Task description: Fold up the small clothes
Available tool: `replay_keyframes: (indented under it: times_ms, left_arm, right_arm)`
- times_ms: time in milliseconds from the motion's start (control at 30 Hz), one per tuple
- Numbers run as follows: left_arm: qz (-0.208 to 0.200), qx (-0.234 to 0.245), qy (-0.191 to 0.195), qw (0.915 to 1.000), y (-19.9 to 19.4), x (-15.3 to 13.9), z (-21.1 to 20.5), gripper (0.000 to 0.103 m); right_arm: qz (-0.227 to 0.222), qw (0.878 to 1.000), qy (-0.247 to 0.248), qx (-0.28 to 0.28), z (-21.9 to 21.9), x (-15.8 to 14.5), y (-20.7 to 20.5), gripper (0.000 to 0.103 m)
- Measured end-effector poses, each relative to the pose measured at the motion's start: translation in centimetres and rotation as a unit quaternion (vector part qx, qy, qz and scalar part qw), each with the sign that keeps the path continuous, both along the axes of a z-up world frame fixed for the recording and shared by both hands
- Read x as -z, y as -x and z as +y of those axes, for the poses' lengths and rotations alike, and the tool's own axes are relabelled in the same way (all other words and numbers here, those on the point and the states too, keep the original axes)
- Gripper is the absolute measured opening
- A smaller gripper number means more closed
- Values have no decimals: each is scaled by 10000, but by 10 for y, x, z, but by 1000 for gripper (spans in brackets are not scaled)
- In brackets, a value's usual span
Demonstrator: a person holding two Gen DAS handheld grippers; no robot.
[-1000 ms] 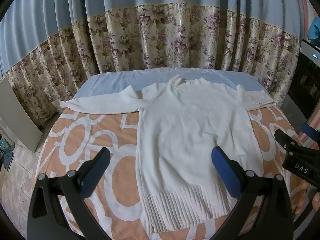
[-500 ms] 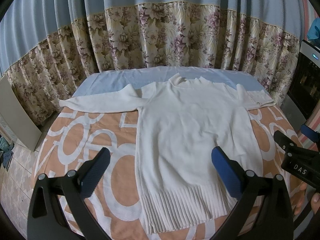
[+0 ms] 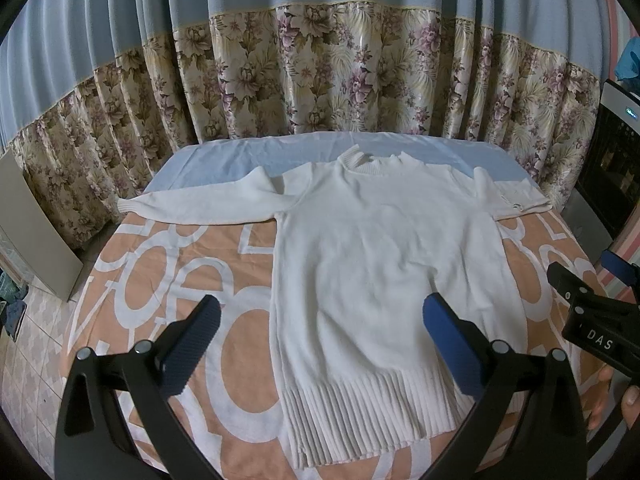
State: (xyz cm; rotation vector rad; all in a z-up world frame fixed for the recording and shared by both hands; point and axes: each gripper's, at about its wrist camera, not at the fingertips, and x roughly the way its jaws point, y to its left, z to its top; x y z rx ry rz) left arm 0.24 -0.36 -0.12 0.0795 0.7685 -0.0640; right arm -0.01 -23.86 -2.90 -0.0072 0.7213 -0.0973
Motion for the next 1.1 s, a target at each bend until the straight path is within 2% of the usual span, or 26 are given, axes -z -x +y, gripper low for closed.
replay_keyframes:
  times_ms: [133,300,967,1067,1100]
  left_arm:
    - [19,9,-2,10000,1,3,0,101]
    - [22,12,0,10000,0,4,0,101]
    - [22,46,-16,10000,-1,3,0,101]
    - [25,45,-14,10000,-2,3,1,101]
    - [30,37,-19,10000,-2,3,1,101]
  right_arm:
    - [9,10000,2,-11,0,6,-2,100]
    - [9,10000,2,1,4,-5,-2,100]
    - [25,10000,12,-6,4,-6,-3,100]
    - [27,10000,15,-10,5,-16,-5,100]
    - [26,10000,21,-15,6,-4,-6,100]
